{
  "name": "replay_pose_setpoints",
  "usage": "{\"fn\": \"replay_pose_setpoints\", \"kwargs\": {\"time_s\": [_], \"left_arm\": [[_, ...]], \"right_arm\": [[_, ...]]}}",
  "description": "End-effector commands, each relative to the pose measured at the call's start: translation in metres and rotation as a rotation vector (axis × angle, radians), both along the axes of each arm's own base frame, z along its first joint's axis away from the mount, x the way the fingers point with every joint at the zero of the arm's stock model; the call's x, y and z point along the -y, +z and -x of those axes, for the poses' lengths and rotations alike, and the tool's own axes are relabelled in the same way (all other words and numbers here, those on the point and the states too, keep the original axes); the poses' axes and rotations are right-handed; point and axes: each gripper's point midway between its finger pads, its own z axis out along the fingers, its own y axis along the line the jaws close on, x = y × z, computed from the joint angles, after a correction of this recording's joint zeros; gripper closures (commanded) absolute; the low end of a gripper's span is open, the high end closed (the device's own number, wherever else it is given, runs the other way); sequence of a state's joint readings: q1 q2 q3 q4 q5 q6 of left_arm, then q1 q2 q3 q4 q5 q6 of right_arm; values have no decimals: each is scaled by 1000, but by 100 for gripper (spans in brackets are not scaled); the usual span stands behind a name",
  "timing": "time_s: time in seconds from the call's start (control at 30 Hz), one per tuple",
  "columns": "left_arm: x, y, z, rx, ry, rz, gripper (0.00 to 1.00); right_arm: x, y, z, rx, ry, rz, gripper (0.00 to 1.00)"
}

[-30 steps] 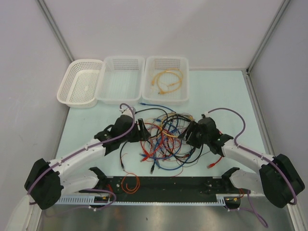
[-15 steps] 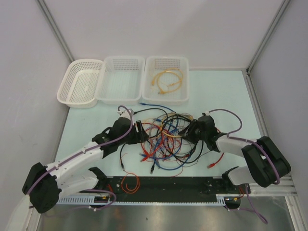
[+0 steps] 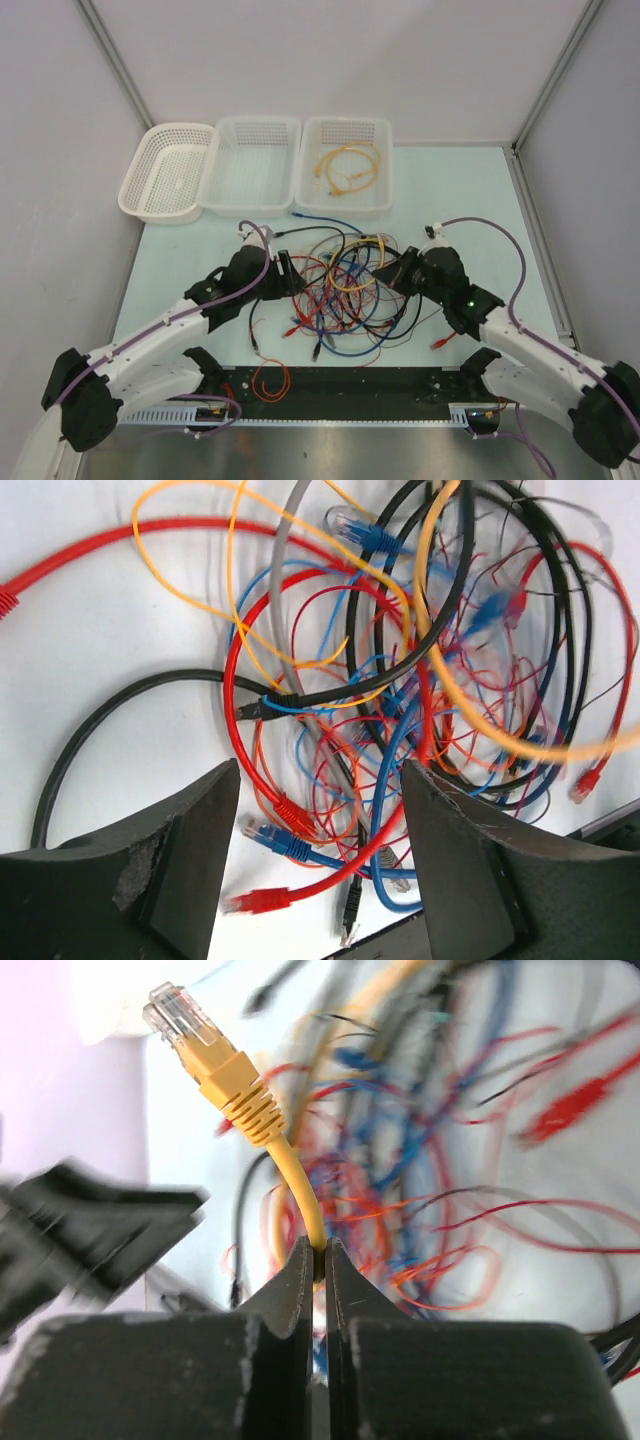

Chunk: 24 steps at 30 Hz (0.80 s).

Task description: Untangle the cables

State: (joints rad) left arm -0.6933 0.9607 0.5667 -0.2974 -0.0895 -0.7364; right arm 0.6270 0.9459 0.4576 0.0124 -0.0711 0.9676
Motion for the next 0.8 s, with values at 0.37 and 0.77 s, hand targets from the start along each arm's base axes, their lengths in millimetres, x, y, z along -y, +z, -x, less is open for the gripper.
{"fn": "replay_pose_setpoints", "kwargs": {"time_s": [0.37,0.77], "left_arm": [[24,146,-20,411,-88,262,1],[76,206,31,663,-530,520,0]], "right_arm": [[4,144,53,391,114,177,100],[-9,177,44,428,107,152,100]]}}
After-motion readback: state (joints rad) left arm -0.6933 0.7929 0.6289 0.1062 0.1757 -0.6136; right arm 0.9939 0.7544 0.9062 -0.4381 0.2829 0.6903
